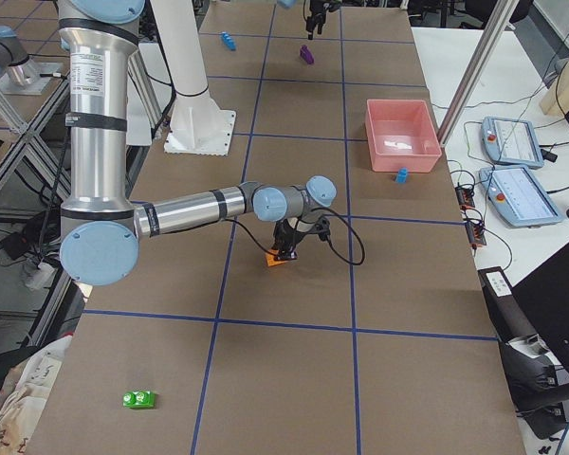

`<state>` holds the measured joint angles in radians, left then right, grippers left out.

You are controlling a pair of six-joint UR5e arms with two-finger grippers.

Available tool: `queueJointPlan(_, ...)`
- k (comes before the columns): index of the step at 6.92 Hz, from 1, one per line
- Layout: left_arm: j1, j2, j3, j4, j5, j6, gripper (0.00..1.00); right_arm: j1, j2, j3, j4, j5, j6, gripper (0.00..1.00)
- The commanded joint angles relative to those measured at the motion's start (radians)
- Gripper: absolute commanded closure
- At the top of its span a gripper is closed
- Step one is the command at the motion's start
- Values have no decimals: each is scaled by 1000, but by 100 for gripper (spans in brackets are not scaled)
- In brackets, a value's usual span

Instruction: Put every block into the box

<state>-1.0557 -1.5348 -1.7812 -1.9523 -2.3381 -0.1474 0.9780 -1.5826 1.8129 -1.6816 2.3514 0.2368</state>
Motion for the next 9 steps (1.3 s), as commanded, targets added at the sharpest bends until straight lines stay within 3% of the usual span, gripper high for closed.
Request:
queueJointPlan(1, 65, 22, 11, 3, 129, 203, 1, -1, 279, -3, -7, -3, 344, 100)
queueJointPlan(2, 115, 37, 16, 4, 149, 210, 1, -2, 458, -53, 2, -10, 591, 100)
queueJointPlan(3, 158, 39, 25, 4, 219, 210, 1, -5, 675, -192, 3, -12, 748, 100)
queueJointPlan(4, 174, 38, 46, 6, 224, 210, 1, -8, 811, -316, 3, -18, 774, 100)
queueJointPlan(5, 178, 36, 68, 6, 224, 213, 1, -19, 905, -408, 8, -77, 783, 100)
queueJointPlan(7, 186, 32, 75, 6, 224, 213, 2, -57, 1035, -631, 195, -193, 891, 100)
queueJointPlan(8, 187, 30, 77, 7, 226, 213, 23, -82, 1037, -670, 267, -260, 944, 100)
queueJointPlan(9, 189, 28, 75, 7, 226, 213, 66, -96, 1044, -696, 295, -309, 955, 100)
